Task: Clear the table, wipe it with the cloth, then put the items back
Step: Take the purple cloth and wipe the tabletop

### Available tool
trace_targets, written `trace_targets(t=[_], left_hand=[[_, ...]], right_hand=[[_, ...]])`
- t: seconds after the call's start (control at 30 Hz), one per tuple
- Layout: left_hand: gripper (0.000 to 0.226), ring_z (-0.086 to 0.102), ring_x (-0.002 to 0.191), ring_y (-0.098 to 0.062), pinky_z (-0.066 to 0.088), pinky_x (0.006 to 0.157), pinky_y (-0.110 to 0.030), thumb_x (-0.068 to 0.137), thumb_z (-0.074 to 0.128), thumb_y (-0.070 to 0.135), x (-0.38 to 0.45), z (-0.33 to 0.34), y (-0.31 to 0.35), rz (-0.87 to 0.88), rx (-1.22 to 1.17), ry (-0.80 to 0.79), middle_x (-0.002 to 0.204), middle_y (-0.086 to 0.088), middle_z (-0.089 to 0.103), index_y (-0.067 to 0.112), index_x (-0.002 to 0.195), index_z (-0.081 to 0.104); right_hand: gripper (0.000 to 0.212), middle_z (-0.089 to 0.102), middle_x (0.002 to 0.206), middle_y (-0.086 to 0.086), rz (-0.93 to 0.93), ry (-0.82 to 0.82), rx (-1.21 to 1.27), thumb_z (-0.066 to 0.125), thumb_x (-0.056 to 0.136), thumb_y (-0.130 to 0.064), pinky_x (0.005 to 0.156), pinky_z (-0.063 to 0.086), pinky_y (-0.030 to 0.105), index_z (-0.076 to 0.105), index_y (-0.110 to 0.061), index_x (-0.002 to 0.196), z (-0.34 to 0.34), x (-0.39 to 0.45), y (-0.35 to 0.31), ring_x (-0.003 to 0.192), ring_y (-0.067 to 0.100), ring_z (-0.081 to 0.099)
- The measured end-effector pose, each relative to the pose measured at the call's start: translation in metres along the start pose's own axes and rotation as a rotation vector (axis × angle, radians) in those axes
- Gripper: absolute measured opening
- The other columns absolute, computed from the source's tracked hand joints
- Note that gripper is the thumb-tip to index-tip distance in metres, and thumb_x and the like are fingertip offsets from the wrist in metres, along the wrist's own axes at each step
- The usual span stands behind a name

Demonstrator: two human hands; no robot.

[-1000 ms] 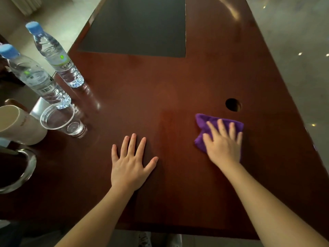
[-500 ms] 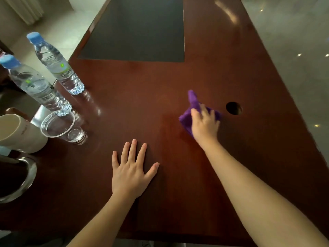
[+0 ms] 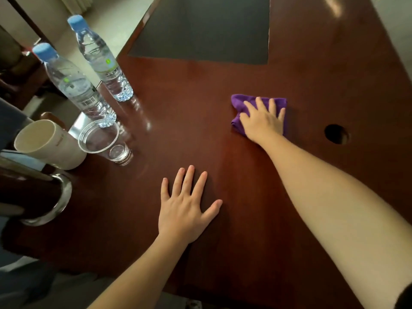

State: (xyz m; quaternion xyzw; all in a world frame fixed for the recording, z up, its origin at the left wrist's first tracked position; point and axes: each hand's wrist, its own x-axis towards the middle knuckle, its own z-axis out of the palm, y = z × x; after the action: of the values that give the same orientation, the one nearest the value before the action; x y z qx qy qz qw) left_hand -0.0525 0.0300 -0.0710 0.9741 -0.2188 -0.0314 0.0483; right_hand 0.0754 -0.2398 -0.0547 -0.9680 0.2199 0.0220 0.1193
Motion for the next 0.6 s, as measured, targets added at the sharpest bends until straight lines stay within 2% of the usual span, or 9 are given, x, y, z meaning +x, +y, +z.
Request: trace_targets(t=[0.13,0.27,0.47,0.6], left_hand=[[0.079,0.007,0.151,-0.020,0.004,0.118,-0.053,0.089,0.014,0.080,0.000,0.001,0.000,0.006,0.004,-0.006,0.162,-0.001,0.022,0.035,0.152,0.024],[0.080,0.006,0.151,-0.020,0.004,0.119,-0.053,0.088,0.012,0.080,0.000,0.000,0.000,0.000,0.005,-0.021,0.162,0.000,0.020,0.035,0.153,0.024],[0.081,0.003,0.151,-0.019,0.003,0.119,-0.053,0.087,0.012,0.079,-0.001,-0.005,0.002,-0.002,0.008,-0.046,0.163,-0.001,0.018,0.034,0.154,0.024],[0.081,0.005,0.151,-0.019,0.004,0.120,-0.053,0.087,0.015,0.079,0.000,-0.008,0.003,-0.008,0.010,-0.068,0.163,0.000,0.019,0.034,0.153,0.026]], right_hand=[[0.059,0.018,0.161,-0.003,0.228,0.029,-0.011,0.023,0.094,-0.057,0.115,0.000,0.059,0.030,-0.036,0.149,-0.022,-0.003,0.084,0.148,0.032,0.006],[0.060,0.016,0.162,0.001,0.262,0.026,-0.032,0.017,0.096,-0.057,0.115,0.002,0.058,0.025,-0.034,0.151,-0.026,-0.026,0.118,0.148,0.033,0.004],[0.057,0.025,0.159,0.004,0.257,0.101,-0.020,0.027,0.096,-0.053,0.116,0.006,0.056,0.034,-0.031,0.149,-0.012,-0.076,0.091,0.145,0.038,0.013],[0.057,0.029,0.157,0.003,0.093,0.099,-0.034,0.032,0.093,-0.054,0.115,0.007,0.056,0.037,-0.033,0.146,0.008,-0.099,0.019,0.144,0.039,0.016]])
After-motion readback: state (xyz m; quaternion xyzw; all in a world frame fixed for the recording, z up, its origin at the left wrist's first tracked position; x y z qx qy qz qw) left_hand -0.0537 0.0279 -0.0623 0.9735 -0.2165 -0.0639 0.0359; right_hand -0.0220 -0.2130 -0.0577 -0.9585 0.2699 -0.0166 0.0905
